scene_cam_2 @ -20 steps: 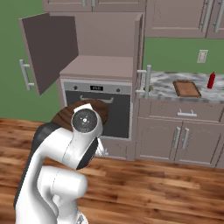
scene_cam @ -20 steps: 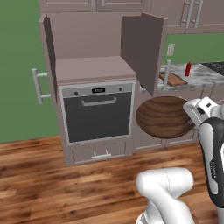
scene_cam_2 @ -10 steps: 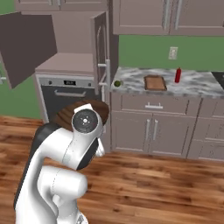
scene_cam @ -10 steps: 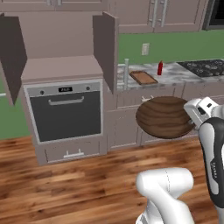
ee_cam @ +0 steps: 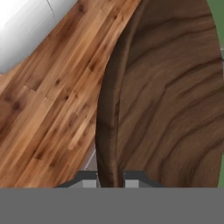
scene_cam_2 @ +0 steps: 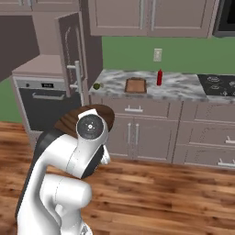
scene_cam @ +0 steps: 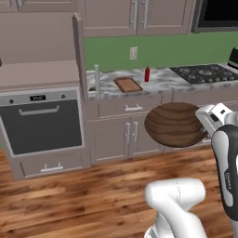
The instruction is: Open the cabinet. Place the bowl and condiment on the counter. Then place the lime and garlic on the cutting board.
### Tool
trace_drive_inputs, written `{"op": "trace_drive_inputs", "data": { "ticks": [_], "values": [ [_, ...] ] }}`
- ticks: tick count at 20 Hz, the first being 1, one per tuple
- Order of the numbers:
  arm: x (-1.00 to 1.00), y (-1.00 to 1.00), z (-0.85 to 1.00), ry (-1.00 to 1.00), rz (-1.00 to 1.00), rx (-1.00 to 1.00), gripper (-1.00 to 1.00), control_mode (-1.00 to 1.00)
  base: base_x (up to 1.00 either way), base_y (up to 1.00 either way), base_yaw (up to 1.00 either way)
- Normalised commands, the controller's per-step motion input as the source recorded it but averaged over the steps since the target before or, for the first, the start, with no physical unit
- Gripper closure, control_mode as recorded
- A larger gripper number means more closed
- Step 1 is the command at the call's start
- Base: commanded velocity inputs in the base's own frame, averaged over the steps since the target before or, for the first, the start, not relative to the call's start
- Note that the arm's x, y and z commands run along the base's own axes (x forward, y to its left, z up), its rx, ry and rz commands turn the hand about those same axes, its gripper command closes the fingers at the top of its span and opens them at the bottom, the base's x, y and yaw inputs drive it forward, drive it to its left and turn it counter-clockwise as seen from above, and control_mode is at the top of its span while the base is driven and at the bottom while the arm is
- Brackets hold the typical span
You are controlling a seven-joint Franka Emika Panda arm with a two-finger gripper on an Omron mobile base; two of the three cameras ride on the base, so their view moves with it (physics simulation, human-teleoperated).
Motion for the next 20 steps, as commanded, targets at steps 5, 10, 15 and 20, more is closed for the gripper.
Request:
{"op": "trace_drive_inputs", "data": {
  "ticks": [5, 10, 15, 20],
  "values": [
    [0.00, 0.00, 0.00, 0.00, 0.00, 0.00, 1.00, 1.00, 0.20, -0.63, 0.00],
    [0.00, 0.00, 0.00, 0.00, 0.00, 0.00, 1.00, 1.00, 0.42, -0.47, 0.00],
    [0.00, 0.00, 0.00, 0.00, 0.00, 0.00, 1.00, 1.00, 0.55, -0.17, 0.00],
    [0.00, 0.00, 0.00, 0.00, 0.00, 0.00, 1.00, 1.00, 0.59, -0.02, 0.00]
  ]
}}
